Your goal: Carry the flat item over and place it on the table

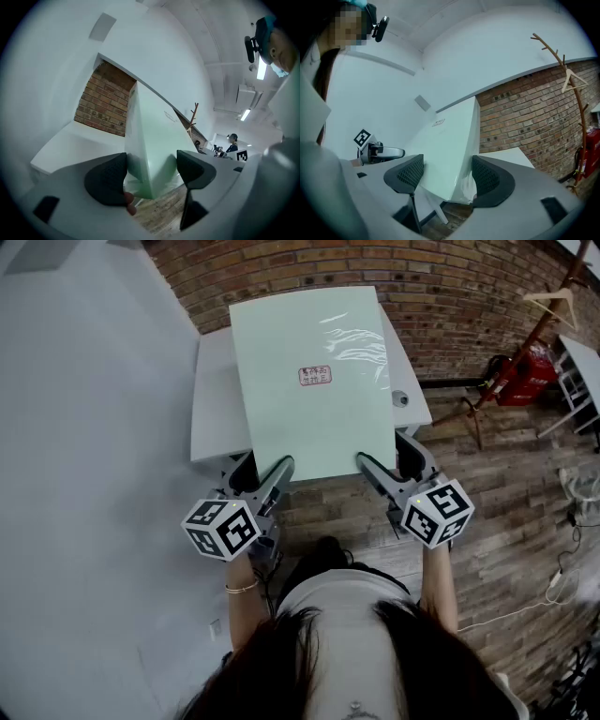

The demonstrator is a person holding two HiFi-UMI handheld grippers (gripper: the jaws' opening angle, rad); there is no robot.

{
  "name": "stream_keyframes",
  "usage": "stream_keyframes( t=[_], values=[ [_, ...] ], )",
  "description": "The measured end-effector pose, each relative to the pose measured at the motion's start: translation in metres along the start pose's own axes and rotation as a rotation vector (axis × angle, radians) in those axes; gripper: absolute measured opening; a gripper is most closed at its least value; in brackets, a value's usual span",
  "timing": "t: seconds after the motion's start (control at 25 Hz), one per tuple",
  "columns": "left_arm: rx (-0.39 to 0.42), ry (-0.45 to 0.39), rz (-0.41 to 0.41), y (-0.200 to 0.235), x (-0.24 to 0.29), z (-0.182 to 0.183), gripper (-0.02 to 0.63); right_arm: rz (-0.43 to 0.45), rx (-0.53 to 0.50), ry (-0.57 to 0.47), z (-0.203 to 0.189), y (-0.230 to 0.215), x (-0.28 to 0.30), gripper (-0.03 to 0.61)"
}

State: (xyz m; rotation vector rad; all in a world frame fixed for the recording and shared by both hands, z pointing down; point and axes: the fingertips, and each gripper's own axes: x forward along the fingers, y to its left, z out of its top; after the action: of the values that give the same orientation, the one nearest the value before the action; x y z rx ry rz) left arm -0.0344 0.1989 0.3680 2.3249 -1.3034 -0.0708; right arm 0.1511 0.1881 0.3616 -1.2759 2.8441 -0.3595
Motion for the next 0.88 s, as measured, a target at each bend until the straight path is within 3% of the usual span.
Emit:
stream_keyframes(
  t=[0.88],
  values=[
    [-0.011, 0.003, -0.031, 0.044, 0.006, 0.012, 0.341, -0.032, -0.006, 0.0, -0.003, 0.009, 0.042, 0.347]
  ],
)
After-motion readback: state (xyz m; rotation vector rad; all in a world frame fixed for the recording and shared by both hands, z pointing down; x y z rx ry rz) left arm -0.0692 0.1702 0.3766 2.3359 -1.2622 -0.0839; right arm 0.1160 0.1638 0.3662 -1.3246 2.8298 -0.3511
